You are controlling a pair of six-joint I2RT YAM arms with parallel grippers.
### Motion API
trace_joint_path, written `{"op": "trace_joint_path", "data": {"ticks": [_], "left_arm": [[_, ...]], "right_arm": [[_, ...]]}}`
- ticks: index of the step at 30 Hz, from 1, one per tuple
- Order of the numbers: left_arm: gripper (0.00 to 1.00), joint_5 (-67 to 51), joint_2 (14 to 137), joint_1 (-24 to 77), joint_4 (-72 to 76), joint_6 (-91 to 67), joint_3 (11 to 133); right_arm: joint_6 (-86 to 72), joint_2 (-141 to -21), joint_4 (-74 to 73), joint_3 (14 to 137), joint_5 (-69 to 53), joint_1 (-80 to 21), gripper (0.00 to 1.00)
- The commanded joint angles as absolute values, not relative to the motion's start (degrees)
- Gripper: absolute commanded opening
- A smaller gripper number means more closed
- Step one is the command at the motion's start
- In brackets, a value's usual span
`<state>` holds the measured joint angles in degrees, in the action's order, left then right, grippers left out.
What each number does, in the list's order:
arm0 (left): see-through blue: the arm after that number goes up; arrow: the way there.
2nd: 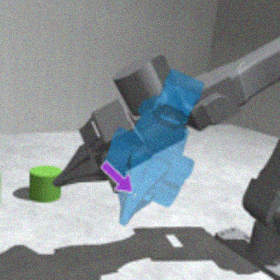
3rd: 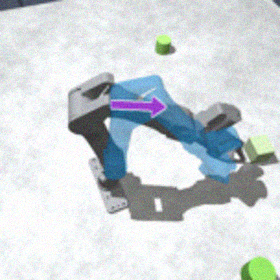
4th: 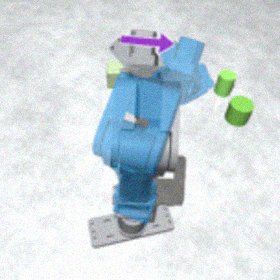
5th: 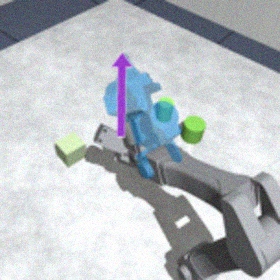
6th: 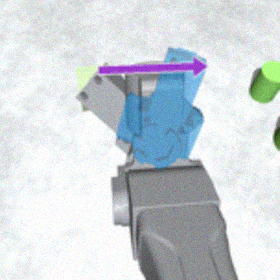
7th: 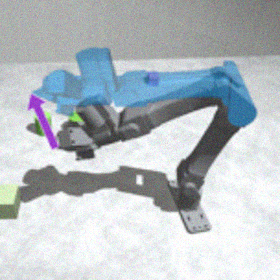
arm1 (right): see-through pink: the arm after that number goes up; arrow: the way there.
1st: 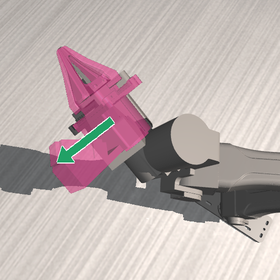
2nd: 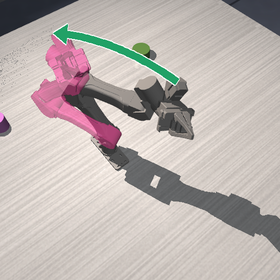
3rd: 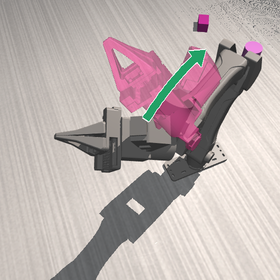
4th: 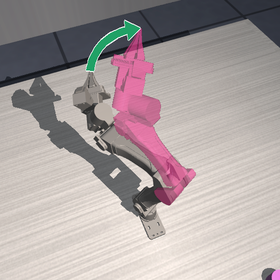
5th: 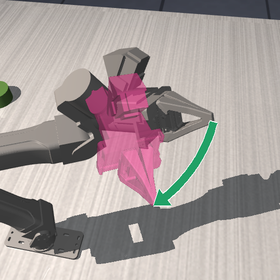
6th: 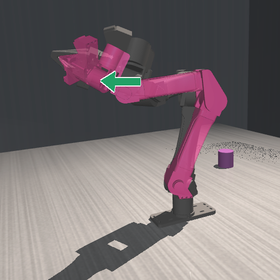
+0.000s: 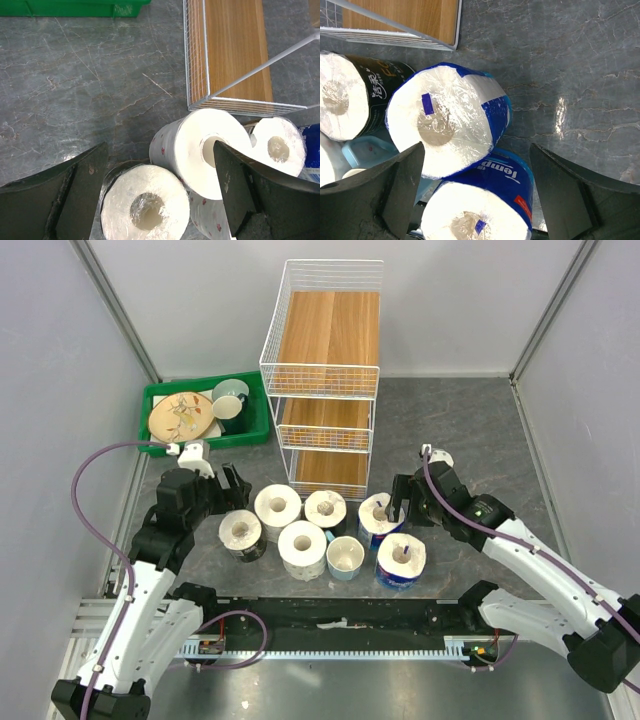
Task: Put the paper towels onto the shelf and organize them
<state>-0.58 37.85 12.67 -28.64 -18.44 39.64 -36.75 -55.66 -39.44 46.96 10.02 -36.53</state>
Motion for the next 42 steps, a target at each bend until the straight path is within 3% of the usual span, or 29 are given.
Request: {"op": "trace_joint_path", "data": {"ticks": [1,30,42], "left_arm": [[0.93,-2.1,37.8,13.1,-27.0,-16.1,39.6],[0.93,-4.1,37.0,13.5,-26.4,-15.0,39.2],[0.93,-4.5,37.0,13.8,-26.3,-14.9,39.1]], "right_arm": [[-37.8,-56.0,-36.7,46.9,11.3,-36.8,0.93],[-38.1,-64.2,-29.4,43.2,11.2,-36.9,0.74],[-38.1,-65.7,-28.5,42.0,11.5,-37.0,0.71]]}}
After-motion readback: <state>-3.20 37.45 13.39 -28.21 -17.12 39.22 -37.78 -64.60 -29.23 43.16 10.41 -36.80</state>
